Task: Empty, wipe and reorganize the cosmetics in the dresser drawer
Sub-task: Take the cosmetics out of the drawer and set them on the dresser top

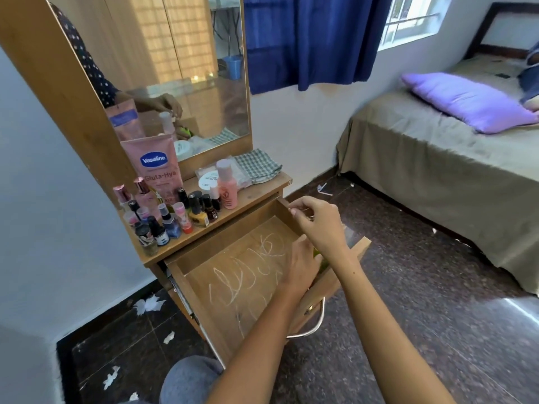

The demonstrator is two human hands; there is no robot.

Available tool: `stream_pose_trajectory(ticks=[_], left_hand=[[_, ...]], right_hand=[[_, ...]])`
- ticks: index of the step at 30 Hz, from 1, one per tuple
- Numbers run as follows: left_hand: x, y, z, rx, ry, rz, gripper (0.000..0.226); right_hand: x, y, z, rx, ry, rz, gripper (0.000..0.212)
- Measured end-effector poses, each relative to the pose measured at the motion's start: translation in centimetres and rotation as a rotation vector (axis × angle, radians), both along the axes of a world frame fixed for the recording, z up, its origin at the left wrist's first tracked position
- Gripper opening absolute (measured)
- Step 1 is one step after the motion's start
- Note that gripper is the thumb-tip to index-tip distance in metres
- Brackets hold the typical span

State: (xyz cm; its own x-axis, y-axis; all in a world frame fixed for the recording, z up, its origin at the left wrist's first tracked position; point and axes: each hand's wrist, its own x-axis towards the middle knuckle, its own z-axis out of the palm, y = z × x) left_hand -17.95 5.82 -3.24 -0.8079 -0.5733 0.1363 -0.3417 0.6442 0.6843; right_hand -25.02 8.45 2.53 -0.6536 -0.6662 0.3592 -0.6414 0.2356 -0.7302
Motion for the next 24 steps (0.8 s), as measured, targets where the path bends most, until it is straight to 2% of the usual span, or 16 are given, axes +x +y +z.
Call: stream_pose_trajectory(ticks=[3, 6, 8, 12, 14, 18, 21, 24], left_hand=[[1.5, -0.8, 0.4, 0.152, 0.142, 0.096, 0.029], [4.2, -2.5, 0.9, 0.107, 0.286, 0.196, 0.03], [6.1, -4.0, 1.7, 0.046, 0.342, 0.245, 0.029], [8.5, -6.6, 3.5, -0.132, 0.401, 0.262, 0.028], [9.0, -7.3, 4.0, -0.192, 0.416, 0.259, 0.029], [9.1, -7.9, 4.7, -0.195, 0.487, 0.265, 0.033], [8.8, -8.1, 4.8, -0.207, 0.471, 0.228, 0.044], [8.6, -8.1, 3.2, -0.362, 0.316, 0.271, 0.043]], right_hand=[[-0.3, 0.2, -0.4, -0.077, -0.01, -0.034, 0.013], [-0.5, 0.6, -1.2, -0.146, -0.067, -0.045, 0.017], [-0.3, 0.8, -1.8, -0.111, -0.117, 0.046, 0.022], [1.9, -0.8, -3.0, 0.039, -0.109, 0.247, 0.051], [3.4, -2.3, -3.0, 0.003, -0.117, 0.278, 0.05], [4.8, -4.6, -2.3, -0.075, -0.108, 0.272, 0.032], [4.3, -5.8, -1.8, -0.12, -0.108, 0.237, 0.032], [2.8, -7.0, -1.0, -0.155, -0.114, 0.132, 0.035]])
